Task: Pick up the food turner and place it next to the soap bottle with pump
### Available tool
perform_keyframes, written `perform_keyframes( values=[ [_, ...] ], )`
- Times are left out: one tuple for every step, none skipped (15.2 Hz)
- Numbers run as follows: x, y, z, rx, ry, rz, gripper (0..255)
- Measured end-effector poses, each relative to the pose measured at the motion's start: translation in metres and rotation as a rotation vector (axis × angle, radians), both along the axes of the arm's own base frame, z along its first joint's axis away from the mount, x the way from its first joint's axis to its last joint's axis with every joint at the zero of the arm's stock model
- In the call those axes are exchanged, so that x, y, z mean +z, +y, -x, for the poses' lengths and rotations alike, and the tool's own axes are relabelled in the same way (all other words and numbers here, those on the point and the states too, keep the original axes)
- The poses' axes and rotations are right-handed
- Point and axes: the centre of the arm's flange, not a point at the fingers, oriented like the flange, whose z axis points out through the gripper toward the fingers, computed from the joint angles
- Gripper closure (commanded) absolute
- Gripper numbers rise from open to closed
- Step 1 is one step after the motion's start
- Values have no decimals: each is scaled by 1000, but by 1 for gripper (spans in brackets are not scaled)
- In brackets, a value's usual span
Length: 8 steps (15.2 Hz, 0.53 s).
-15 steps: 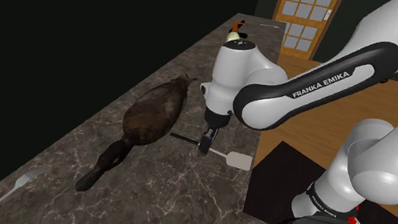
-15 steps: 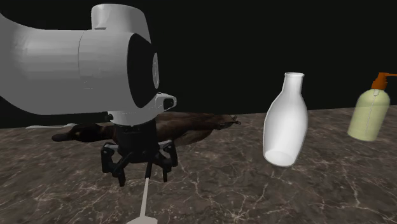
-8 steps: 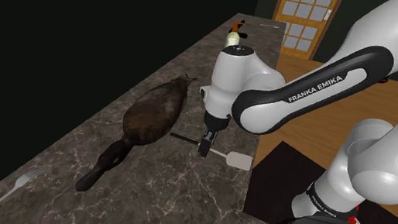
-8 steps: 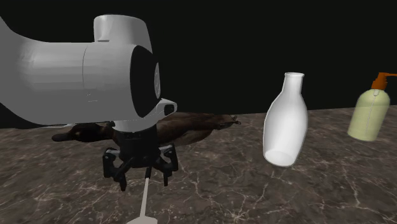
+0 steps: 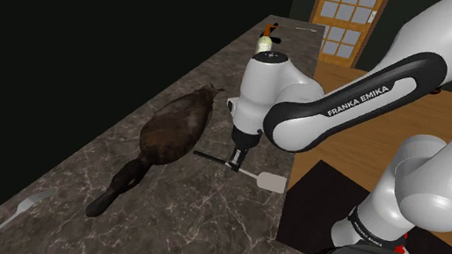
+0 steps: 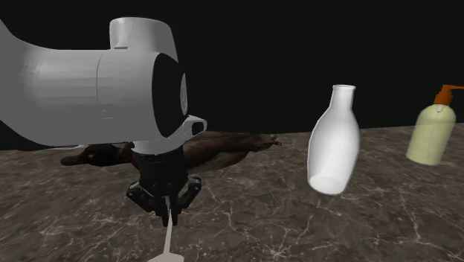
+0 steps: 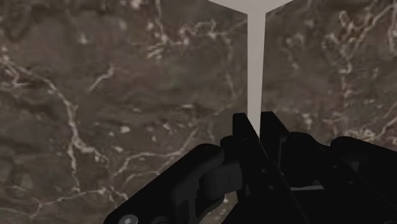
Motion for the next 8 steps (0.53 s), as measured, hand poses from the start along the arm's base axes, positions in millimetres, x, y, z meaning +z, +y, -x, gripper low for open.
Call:
perform_keyframes(
  values=[
    [0, 0, 0, 0, 0, 0, 255],
    [0, 0, 0, 0, 0, 0, 255],
    [0, 0, 0, 0, 0, 0, 255],
    [0, 0, 0, 0, 0, 0, 255],
    [2, 0, 0, 0, 0, 0, 255],
    [6, 0, 0, 0, 0, 0, 255],
    [11, -1, 1, 0, 1, 0, 255],
    [15, 0, 2, 0, 1, 1, 255]
  ],
)
